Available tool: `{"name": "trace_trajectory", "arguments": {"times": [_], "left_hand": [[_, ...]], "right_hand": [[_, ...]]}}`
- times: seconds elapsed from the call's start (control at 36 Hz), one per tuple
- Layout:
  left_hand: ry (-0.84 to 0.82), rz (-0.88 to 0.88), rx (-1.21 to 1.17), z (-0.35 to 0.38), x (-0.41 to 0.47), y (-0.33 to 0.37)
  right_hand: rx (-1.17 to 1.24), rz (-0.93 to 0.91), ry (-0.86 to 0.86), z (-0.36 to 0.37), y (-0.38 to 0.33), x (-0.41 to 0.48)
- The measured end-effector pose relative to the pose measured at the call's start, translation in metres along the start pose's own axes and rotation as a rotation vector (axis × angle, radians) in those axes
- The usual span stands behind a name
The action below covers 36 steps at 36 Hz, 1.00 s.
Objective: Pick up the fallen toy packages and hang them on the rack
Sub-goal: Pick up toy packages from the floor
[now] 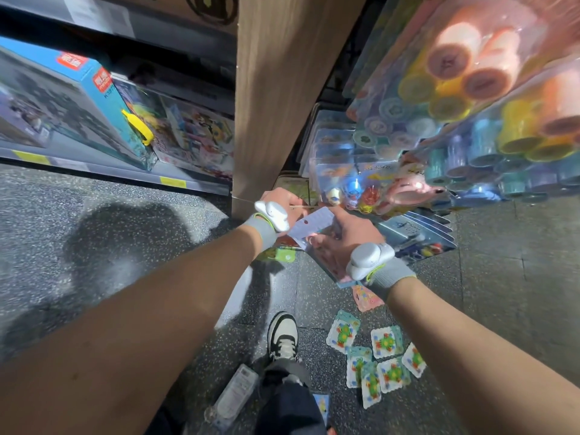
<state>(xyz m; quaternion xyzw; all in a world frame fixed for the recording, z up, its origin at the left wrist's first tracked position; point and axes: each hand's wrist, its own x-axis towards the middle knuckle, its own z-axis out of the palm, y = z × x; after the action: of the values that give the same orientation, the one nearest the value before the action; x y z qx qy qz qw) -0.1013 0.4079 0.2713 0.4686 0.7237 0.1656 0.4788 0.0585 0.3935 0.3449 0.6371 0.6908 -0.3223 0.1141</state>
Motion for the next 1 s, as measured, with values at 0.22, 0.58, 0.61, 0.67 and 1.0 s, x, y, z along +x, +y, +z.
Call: {"name": "trace_trajectory", "arguments": {"times": [0.22,0.58,0.61,0.67,1.0], "left_hand": [[0.017,-0.039,0.132,-0.001,0.005,0.005],[-0.018,-0.141,0.312,-0.019,0.012,0.022],[0.009,-0.153,0.281,-0.021,0.014,0.023],[0.024,-0.16,0.354,-0.023,0.019,0.02],[-0.138,-0.194,-0.113,-0.074,-0.039,-0.002]], "right_hand": [[-0.015,-0.015,-0.027,-0.004,-0.003,0.001],[0.058,-0.003,-0.018,0.006,-0.006,0.011],[0.074,-0.011,-0.009,0.007,-0.006,0.011],[0.103,-0.02,0.001,0.01,-0.006,0.011],[0.316,-0.007,-0.022,0.004,-0.042,-0.026]]}}
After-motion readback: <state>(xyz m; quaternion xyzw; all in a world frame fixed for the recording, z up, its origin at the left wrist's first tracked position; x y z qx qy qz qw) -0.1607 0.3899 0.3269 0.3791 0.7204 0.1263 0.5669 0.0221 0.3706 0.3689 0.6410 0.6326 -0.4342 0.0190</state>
